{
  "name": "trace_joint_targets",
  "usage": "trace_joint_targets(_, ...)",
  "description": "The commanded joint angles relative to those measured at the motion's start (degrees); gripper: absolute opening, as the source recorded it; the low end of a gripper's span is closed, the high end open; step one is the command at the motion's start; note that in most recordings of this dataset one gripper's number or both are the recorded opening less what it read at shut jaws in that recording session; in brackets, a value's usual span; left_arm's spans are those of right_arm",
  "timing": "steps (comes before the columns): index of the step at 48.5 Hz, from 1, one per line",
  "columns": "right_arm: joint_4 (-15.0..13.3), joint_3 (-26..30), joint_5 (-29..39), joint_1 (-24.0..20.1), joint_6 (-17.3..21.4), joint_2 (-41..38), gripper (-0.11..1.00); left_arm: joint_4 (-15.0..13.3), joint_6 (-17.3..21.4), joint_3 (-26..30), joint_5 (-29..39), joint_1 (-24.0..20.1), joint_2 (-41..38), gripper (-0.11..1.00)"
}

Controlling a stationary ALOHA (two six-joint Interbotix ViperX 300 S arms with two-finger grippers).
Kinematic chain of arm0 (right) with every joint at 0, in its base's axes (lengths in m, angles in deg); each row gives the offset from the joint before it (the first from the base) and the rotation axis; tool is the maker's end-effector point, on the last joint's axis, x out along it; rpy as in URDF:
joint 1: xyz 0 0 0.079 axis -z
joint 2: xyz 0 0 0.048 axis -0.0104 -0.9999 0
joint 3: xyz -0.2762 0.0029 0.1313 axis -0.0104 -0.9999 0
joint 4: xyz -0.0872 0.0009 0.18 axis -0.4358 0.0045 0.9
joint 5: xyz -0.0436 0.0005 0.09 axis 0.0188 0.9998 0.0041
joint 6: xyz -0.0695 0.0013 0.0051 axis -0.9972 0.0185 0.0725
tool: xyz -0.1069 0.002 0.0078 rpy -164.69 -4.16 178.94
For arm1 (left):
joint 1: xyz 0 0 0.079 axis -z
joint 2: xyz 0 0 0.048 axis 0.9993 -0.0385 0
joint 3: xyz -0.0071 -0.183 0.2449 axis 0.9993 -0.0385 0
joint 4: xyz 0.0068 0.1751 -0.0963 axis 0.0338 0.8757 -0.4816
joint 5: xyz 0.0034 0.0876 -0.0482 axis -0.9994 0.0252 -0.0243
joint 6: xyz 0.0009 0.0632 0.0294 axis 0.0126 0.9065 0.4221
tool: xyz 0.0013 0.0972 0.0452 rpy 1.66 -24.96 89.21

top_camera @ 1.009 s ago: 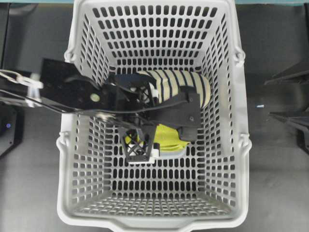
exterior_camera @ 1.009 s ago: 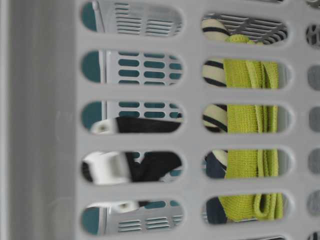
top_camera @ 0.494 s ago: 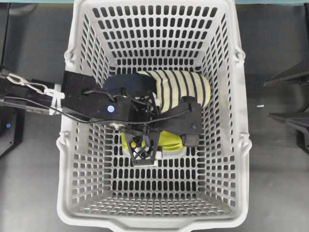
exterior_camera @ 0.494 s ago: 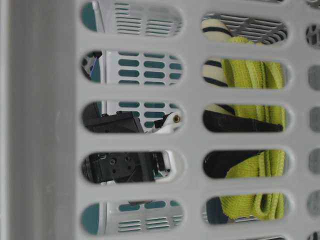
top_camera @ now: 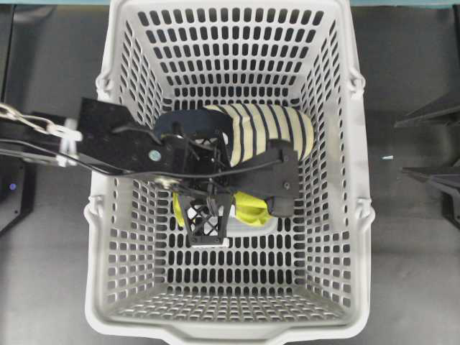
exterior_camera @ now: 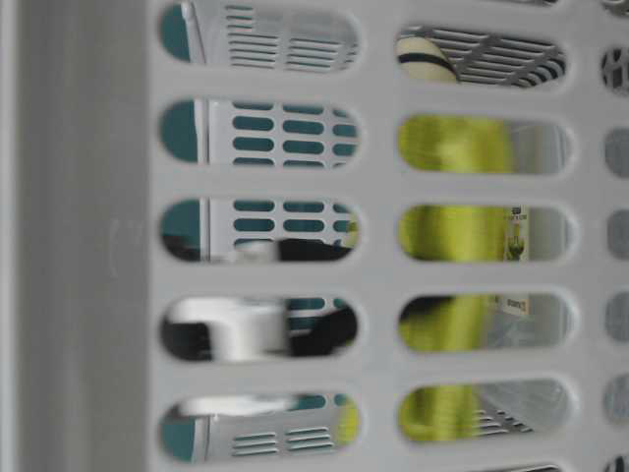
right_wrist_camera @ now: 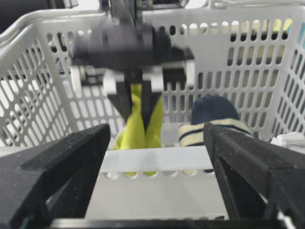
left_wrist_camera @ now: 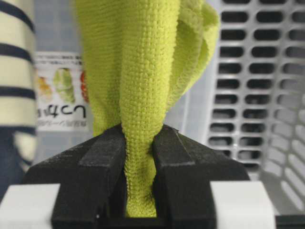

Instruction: Pick up the yellow cloth from the shopping basket with the left arm.

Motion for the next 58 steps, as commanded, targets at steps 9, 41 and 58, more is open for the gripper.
trace_joint_targets(9,0.1,0.4,-0.6,-0.2,0.1,-0.2,0.76,0.2,-0.2,12.9,11.3,0.2,5.2,0.10)
trace_joint_targets(41,0.2,-0.6,-1.4,-0.2,0.1,-0.2,0.76,0.2,0.0,24.2,22.2,-1.0,4.7,0.10)
trace_joint_targets(58,0.2,-0.7,-1.3,-0.2,0.3,-0.2,0.76,0.2,0.0,24.3,22.1,-0.9,4.2,0.10)
